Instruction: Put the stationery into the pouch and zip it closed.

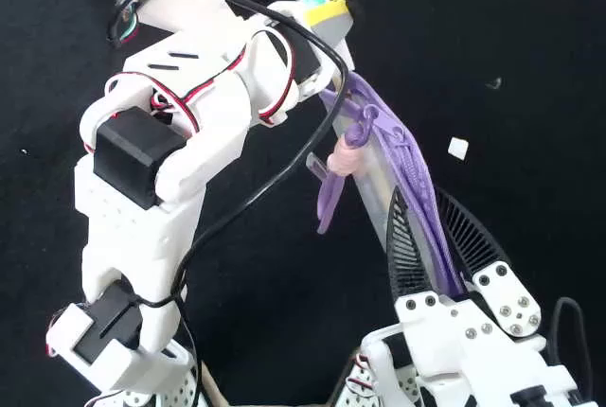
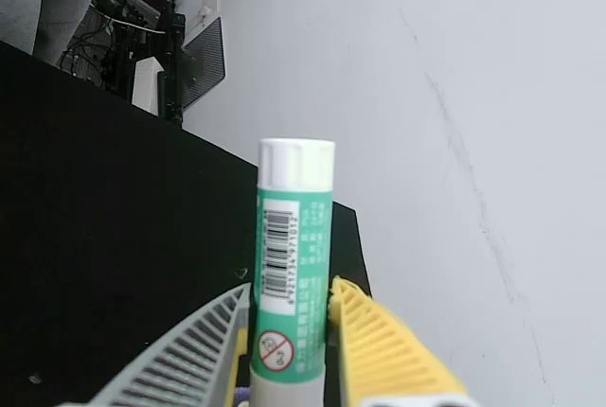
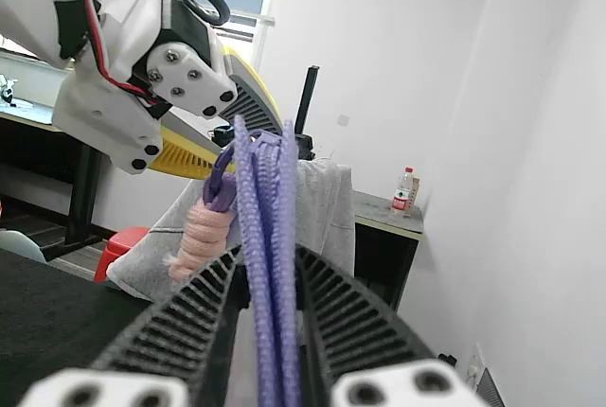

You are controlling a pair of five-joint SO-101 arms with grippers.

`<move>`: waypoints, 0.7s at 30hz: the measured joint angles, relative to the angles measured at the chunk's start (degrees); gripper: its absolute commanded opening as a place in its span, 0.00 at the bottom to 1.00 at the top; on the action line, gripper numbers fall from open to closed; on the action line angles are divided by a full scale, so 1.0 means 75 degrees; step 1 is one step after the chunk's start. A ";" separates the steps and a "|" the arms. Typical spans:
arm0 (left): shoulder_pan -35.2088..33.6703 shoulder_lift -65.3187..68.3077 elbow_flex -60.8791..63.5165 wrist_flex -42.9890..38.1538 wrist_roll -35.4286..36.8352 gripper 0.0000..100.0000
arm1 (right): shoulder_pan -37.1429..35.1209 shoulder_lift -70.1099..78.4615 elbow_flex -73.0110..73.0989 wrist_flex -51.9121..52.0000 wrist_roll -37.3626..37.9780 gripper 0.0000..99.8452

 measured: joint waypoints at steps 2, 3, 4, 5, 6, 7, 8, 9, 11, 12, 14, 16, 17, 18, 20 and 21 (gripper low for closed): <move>0.0117 0.0000 0.0035 0.0000 0.0000 0.03 | -0.0023 0.0000 0.0000 0.0000 0.0000 0.01; 0.0117 0.0000 0.0035 0.0035 -0.0023 0.03 | -0.0023 0.0000 0.0000 0.0000 0.0000 0.01; 0.0129 0.0000 0.0035 0.0129 0.0000 0.03 | -0.0023 0.0000 0.0000 0.0000 0.0000 0.01; 0.0141 0.0000 0.0035 0.0176 0.0000 0.03 | -0.0023 0.0000 0.0000 0.0000 0.0000 0.01; 0.0152 -0.0023 0.0035 0.0199 0.0000 0.03 | -0.0023 0.0000 0.0000 0.0000 0.0000 0.01; 0.0164 -0.0035 0.0035 0.0199 0.0000 0.03 | -0.0023 0.0000 0.0000 0.0000 0.0000 0.01; 0.0199 -0.0035 0.0035 0.0199 0.0000 0.03 | -0.0023 0.0000 0.0000 0.0000 0.0000 0.01; 0.0199 -0.0047 0.0035 0.0199 0.0000 0.03 | -0.0023 0.0000 0.0000 0.0000 0.0000 0.01; 0.0188 -0.0059 0.0141 0.0199 0.0012 0.03 | -0.0023 0.0000 0.0000 0.0000 0.0000 0.01; 0.0246 -0.0094 0.0258 0.0199 0.0012 0.03 | -0.0023 0.0000 0.0000 0.0000 0.0000 0.01; 0.0375 -0.0211 0.0551 0.0199 0.0012 0.03 | -0.0023 0.0000 0.0000 0.0000 0.0000 0.01; 0.0539 -0.0340 0.0879 0.0199 0.0012 0.03 | -0.0023 0.0000 0.0000 0.0000 0.0000 0.01; 0.0610 -0.0422 0.1067 0.0152 0.0012 0.03 | -0.0023 0.0000 0.0000 0.0000 0.0000 0.01; 0.0656 -0.0516 0.1289 0.0035 0.0012 0.03 | -0.0023 0.0000 0.0000 0.0000 0.0000 0.01; 0.0738 -0.0703 0.1782 -0.0211 -0.0129 0.03 | -0.0012 0.0000 0.0000 0.0000 0.0000 0.01; 0.0774 -0.0809 0.2051 -0.0363 -0.0211 0.03 | -0.0012 0.0000 0.0000 0.0000 0.0000 0.01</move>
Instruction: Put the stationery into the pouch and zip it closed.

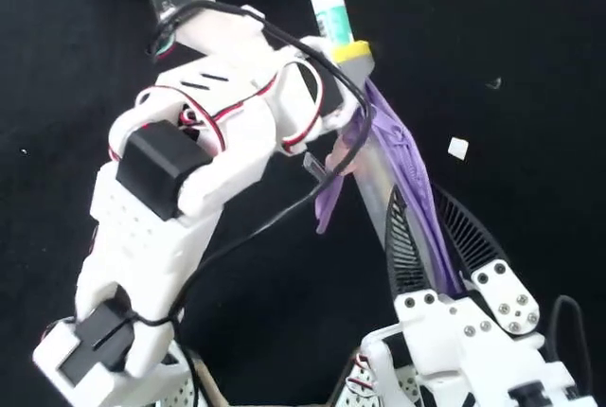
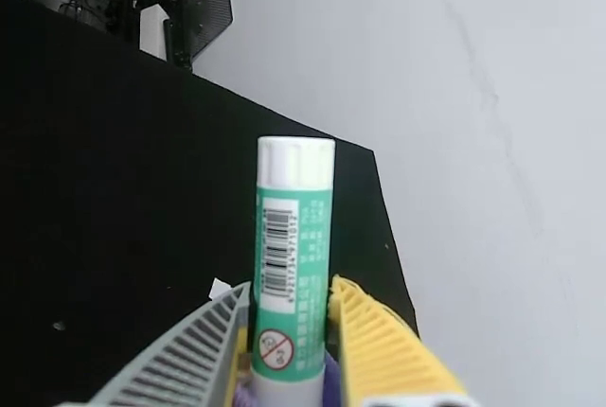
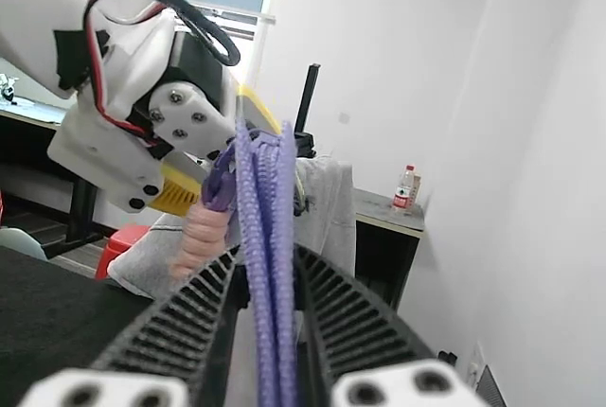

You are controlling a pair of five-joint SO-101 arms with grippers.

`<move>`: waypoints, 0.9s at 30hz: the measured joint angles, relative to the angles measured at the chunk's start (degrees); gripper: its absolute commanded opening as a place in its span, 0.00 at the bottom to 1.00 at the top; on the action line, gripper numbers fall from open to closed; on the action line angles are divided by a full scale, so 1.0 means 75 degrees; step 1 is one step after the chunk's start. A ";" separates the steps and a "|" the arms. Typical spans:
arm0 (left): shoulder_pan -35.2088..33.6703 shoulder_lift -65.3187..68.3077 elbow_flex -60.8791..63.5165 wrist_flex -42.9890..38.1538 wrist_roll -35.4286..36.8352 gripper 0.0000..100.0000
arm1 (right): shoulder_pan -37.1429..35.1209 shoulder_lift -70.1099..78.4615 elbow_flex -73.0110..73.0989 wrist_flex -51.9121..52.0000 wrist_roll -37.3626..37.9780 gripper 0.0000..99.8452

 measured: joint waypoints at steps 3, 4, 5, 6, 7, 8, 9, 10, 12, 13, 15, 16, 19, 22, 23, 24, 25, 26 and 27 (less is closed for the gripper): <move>0.0000 -0.0539 0.0832 -0.0410 -0.0059 0.03 | 0.0000 0.0000 0.0012 0.0000 0.0000 0.01; 0.0012 -0.0774 0.1172 -0.0586 -0.0059 0.03 | 0.0000 0.0000 0.0012 0.0000 0.0000 0.01; 0.0012 -0.1020 0.1524 -0.0785 -0.0059 0.03 | 0.0000 0.0000 0.0012 0.0000 0.0000 0.01; 0.0012 -0.1301 0.1899 -0.1008 -0.0059 0.03 | 0.0000 0.0000 0.0012 0.0000 0.0000 0.01; 0.0012 -0.1606 0.2286 -0.1278 -0.0059 0.03 | -0.0035 0.0000 0.0012 0.0000 0.0000 0.01; 0.0012 -0.1911 0.2731 -0.1582 -0.0059 0.03 | -0.0035 0.0000 0.0012 0.0000 0.0000 0.01; 0.0012 -0.2204 0.3235 -0.1969 -0.0141 0.03 | -0.0035 0.0000 0.0012 0.0000 0.0000 0.01; 0.0023 -0.2508 0.3739 -0.2403 -0.0281 0.03 | -0.0035 0.0000 0.0000 0.0000 0.0000 0.01; 0.0082 -0.3048 0.4818 -0.3399 -0.0656 0.03 | -0.0035 0.0000 0.0000 0.0000 0.0000 0.01; 0.0164 -0.3329 0.5427 -0.3974 -0.0832 0.03 | -0.0012 0.0000 0.0000 0.0000 0.0000 0.01; 0.0305 -0.3915 0.6623 -0.5146 -0.1114 0.03 | -0.0012 0.0000 0.0000 0.0000 0.0000 0.01; 0.0352 -0.4196 0.7197 -0.5732 -0.1184 0.03 | -0.0012 0.0000 0.0000 0.0000 0.0000 0.01; 0.0363 -0.5111 0.8674 -0.7162 -0.1512 0.03 | -0.0012 0.0000 0.0000 0.0000 0.0000 0.01; 0.0363 -0.6013 0.9776 -0.8018 -0.1899 0.09 | -0.0047 0.0000 -0.0012 0.0000 0.0000 0.01; 0.0363 -0.6271 1.0034 -0.8182 -0.1981 0.10 | -0.0059 0.0000 -0.0012 0.0000 -0.0012 0.01; 0.0363 -0.6517 1.0268 -0.8299 -0.2004 0.12 | -0.0059 0.0000 -0.0012 0.0000 -0.0012 0.01; 0.0363 -0.6693 1.0491 -0.8416 -0.2016 0.12 | -0.0059 0.0000 -0.0012 0.0000 -0.0012 0.01; 0.0399 -0.6822 1.0667 -0.8522 -0.2016 0.12 | -0.0059 0.0000 -0.0012 0.0000 -0.0012 0.01; 0.0434 -0.6892 1.0796 -0.8604 -0.2016 0.12 | -0.0059 0.0000 -0.0012 0.0000 -0.0012 0.01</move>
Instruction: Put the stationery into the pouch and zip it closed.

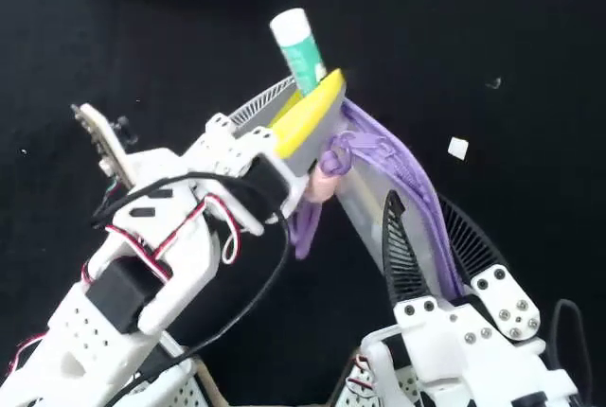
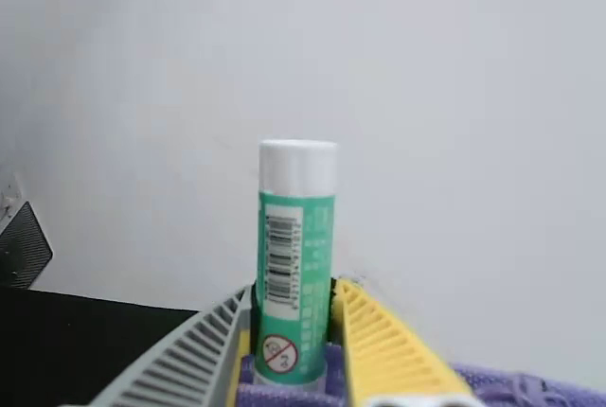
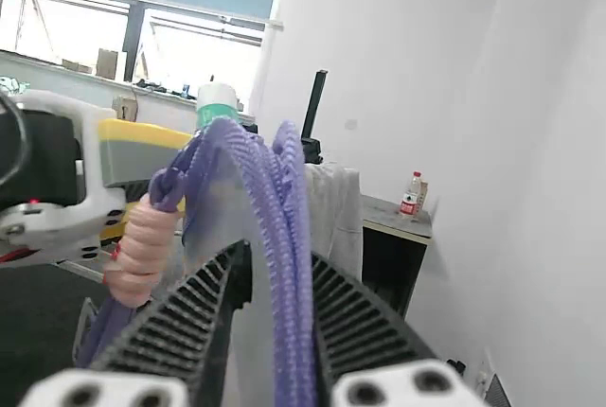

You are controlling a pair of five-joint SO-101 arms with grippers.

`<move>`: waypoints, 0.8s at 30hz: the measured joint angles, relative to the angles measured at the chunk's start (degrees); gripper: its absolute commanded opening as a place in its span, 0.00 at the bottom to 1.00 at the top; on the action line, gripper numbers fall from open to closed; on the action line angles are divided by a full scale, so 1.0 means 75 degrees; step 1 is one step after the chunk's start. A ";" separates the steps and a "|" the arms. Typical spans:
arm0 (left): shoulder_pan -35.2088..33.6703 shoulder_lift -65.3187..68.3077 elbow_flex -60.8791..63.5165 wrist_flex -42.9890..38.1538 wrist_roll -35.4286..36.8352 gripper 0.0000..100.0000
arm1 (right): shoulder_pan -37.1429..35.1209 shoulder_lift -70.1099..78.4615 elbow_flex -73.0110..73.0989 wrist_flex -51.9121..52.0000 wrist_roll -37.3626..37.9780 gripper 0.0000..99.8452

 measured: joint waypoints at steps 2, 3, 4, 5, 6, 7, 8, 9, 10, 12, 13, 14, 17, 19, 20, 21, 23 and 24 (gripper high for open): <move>0.0000 -0.0059 0.0141 -0.0059 0.0000 0.13 | 0.0000 0.0000 0.0000 0.0000 0.0035 0.01; 0.0000 -0.0070 0.0188 -0.0070 0.0000 0.13 | 0.0000 0.0000 0.0000 0.0000 0.0035 0.01; 0.0000 -0.0070 0.0199 -0.0094 0.0000 0.13 | 0.0000 0.0000 0.0000 0.0000 0.0035 0.01; 0.0000 -0.0070 0.0199 -0.0094 0.0000 0.13 | 0.0000 0.0000 0.0000 0.0000 0.0035 0.01; 0.0000 -0.0070 0.0199 -0.0094 0.0000 0.13 | 0.0000 0.0000 0.0000 0.0000 0.0035 0.01; 0.0000 -0.0070 0.0199 -0.0094 0.0000 0.15 | 0.0000 0.0000 0.0000 0.0000 0.0035 0.01; 0.0000 -0.0070 0.0211 -0.0094 0.0000 0.16 | 0.0000 0.0000 0.0000 0.0000 0.0035 0.01; 0.0000 -0.0070 0.0223 -0.0094 0.0000 0.17 | 0.0000 0.0000 -0.0012 0.0000 0.0035 0.01; 0.0000 -0.0070 0.0223 -0.0094 0.0000 0.18 | 0.0012 0.0000 -0.0023 0.0000 0.0035 0.01; 0.0047 -0.0070 0.0234 -0.0094 0.0000 0.18 | 0.0047 -0.0012 -0.0082 0.0012 0.0059 0.01; 0.0094 -0.0070 0.0234 -0.0094 0.0000 0.18 | 0.0047 -0.0012 -0.0117 0.0035 0.0059 0.01; 0.0141 -0.0070 0.0234 -0.0094 -0.0082 0.18 | 0.0059 -0.0012 -0.0152 0.0047 0.0059 0.01; 0.0422 -0.0094 0.0234 -0.0094 -0.0539 0.19 | 0.0059 -0.0012 -0.0176 0.0059 0.0059 0.01; 0.0469 -0.0094 0.0223 -0.0094 -0.0738 0.19 | 0.0059 -0.0012 -0.0188 0.0059 0.0059 0.01; 0.0481 -0.0094 0.0223 -0.0094 -0.0797 0.19 | 0.0059 -0.0012 -0.0188 0.0059 0.0059 0.01; 0.0481 -0.0094 0.0223 -0.0094 -0.0832 0.19 | 0.0059 -0.0012 -0.0188 0.0059 0.0059 0.01; 0.0481 -0.0094 0.0223 -0.0094 -0.0856 0.19 | 0.0059 -0.0012 -0.0188 0.0059 0.0059 0.01; 0.0481 -0.0094 0.0223 -0.0094 -0.0856 0.19 | 0.0059 -0.0012 -0.0188 0.0059 0.0059 0.01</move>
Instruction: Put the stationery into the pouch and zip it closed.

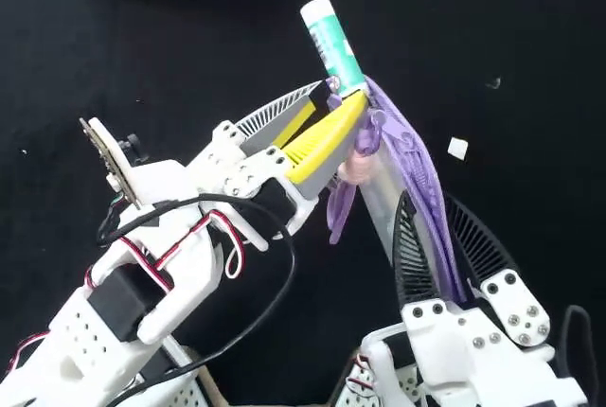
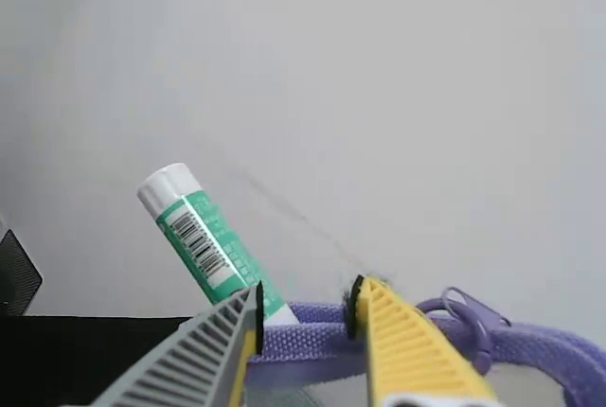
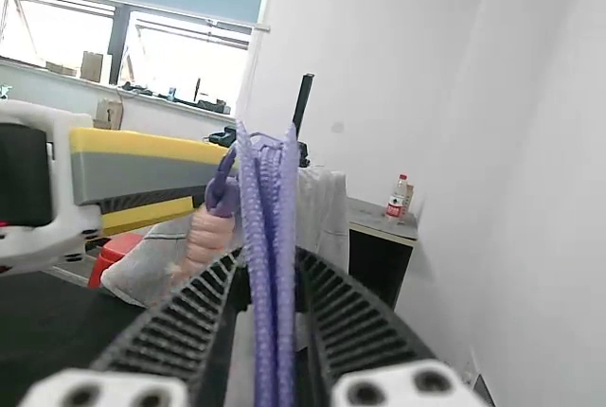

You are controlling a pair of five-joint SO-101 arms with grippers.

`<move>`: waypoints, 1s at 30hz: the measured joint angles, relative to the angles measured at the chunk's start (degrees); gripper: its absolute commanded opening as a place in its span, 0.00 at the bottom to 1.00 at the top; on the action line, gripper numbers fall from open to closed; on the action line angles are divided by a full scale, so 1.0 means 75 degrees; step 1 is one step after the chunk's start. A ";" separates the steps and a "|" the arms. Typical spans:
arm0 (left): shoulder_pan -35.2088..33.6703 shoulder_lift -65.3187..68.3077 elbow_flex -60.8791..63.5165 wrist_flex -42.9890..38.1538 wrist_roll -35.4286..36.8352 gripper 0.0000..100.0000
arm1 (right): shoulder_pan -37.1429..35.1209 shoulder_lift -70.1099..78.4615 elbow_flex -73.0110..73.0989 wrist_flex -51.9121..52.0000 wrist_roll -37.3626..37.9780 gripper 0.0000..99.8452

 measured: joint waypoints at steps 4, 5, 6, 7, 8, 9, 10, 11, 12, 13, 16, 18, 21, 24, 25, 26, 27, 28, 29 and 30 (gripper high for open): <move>0.0000 -0.0082 0.0000 0.0000 -0.0105 0.19 | 0.0000 0.0000 -0.0012 0.0000 0.0000 0.01; 0.0000 -0.0082 0.0000 0.0000 -0.0234 0.19 | 0.0000 0.0000 -0.0012 0.0000 0.0000 0.01; 0.0012 -0.0082 -0.0012 0.0000 -0.0375 0.19 | 0.0000 0.0000 -0.0012 0.0000 0.0000 0.01; 0.0023 -0.0082 -0.0023 0.0000 -0.0469 0.19 | 0.0000 0.0000 -0.0012 0.0000 0.0000 0.01; 0.0023 -0.0082 -0.0023 0.0000 -0.0527 0.19 | 0.0000 0.0000 -0.0012 0.0000 0.0000 0.01; 0.0023 -0.0082 -0.0023 0.0000 -0.0539 0.19 | 0.0000 0.0000 -0.0012 0.0000 0.0000 0.01; -0.0047 -0.0082 -0.0047 0.0000 -0.0539 0.19 | 0.0000 0.0000 -0.0012 0.0000 0.0000 0.01; -0.0105 -0.0082 -0.0070 0.0000 -0.0539 0.19 | 0.0000 0.0000 -0.0012 0.0000 0.0000 0.01; -0.0188 -0.0082 -0.0070 0.0000 -0.0539 0.19 | 0.0000 0.0000 -0.0012 0.0000 0.0000 0.01; -0.0234 -0.0082 -0.0059 0.0000 -0.0539 0.19 | 0.0000 0.0000 -0.0012 0.0000 0.0000 0.01; -0.0399 -0.0082 -0.0152 0.0023 -0.0539 0.20 | 0.0000 0.0000 -0.0012 0.0000 0.0000 0.01; -0.0492 -0.0082 -0.0164 0.0035 -0.0539 0.21 | 0.0000 0.0000 -0.0012 0.0000 0.0000 0.01; -0.0621 -0.0082 -0.0176 0.0059 -0.0527 0.21 | 0.0000 0.0000 -0.0012 0.0000 0.0000 0.01; -0.0797 -0.0012 -0.0422 0.0270 -0.0492 0.21 | 0.0000 0.0000 -0.0012 0.0000 0.0000 0.01; -0.0856 0.0105 -0.0586 0.0469 -0.0410 0.21 | 0.0000 0.0000 -0.0012 0.0000 0.0000 0.01; -0.0914 0.0246 -0.0832 0.0727 -0.0305 0.21 | 0.0000 0.0000 -0.0012 0.0000 0.0000 0.01; -0.0973 0.0387 -0.1102 0.1032 -0.0199 0.21 | 0.0000 0.0000 -0.0012 0.0000 0.0000 0.01; -0.1020 0.0563 -0.1430 0.1360 -0.0094 0.21 | 0.0000 0.0000 -0.0012 0.0000 0.0000 0.01; -0.1043 0.0774 -0.1782 0.1700 0.0047 0.21 | 0.0000 0.0000 -0.0012 0.0000 0.0000 0.01; -0.1114 0.0973 -0.2157 0.2063 0.0188 0.21 | 0.0000 0.0000 -0.0012 0.0000 0.0000 0.01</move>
